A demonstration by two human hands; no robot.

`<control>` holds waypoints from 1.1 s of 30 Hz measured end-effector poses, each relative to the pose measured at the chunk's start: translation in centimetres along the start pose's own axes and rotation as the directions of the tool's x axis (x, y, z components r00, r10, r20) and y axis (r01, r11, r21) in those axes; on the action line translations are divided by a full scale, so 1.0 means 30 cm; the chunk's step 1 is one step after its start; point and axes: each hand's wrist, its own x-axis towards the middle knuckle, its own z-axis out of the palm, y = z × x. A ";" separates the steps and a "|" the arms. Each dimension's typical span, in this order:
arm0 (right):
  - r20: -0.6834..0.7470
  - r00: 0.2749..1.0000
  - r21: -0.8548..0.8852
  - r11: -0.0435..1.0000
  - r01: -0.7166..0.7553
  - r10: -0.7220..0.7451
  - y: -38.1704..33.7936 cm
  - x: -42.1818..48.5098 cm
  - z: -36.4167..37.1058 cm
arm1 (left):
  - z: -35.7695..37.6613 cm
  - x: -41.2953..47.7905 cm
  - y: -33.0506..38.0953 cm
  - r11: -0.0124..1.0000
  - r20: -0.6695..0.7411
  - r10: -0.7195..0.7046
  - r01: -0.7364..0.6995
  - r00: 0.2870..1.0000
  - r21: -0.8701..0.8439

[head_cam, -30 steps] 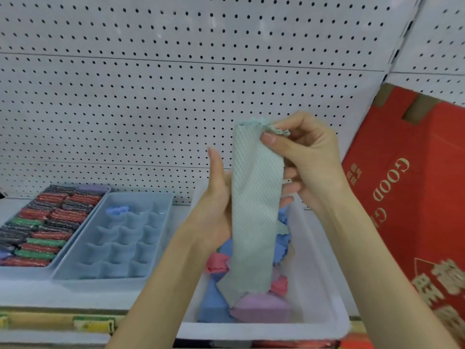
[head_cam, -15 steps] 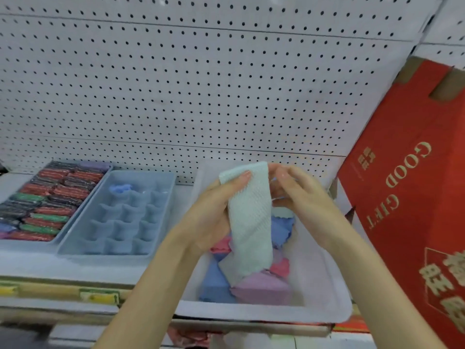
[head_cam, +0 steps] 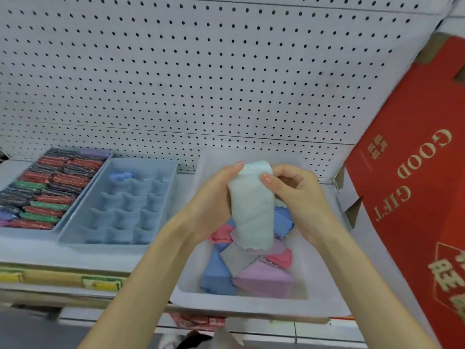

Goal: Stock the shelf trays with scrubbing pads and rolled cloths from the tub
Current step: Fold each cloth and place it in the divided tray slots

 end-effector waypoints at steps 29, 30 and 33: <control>0.014 1.000 -0.389 0.921 0.021 -0.017 -0.017 0.034 -0.089 | -0.036 0.045 -0.010 0.668 -0.041 0.396 -0.257 0.917 0.698; 0.054 0.998 -0.321 0.947 0.002 0.017 -0.026 0.031 -0.087 | -0.031 0.037 -0.005 0.767 -0.022 0.343 -0.266 0.939 0.584; 0.105 0.993 -0.100 0.994 -0.039 0.049 -0.045 0.026 -0.065 | -0.014 0.021 -0.023 0.921 0.040 0.181 -0.184 0.983 0.342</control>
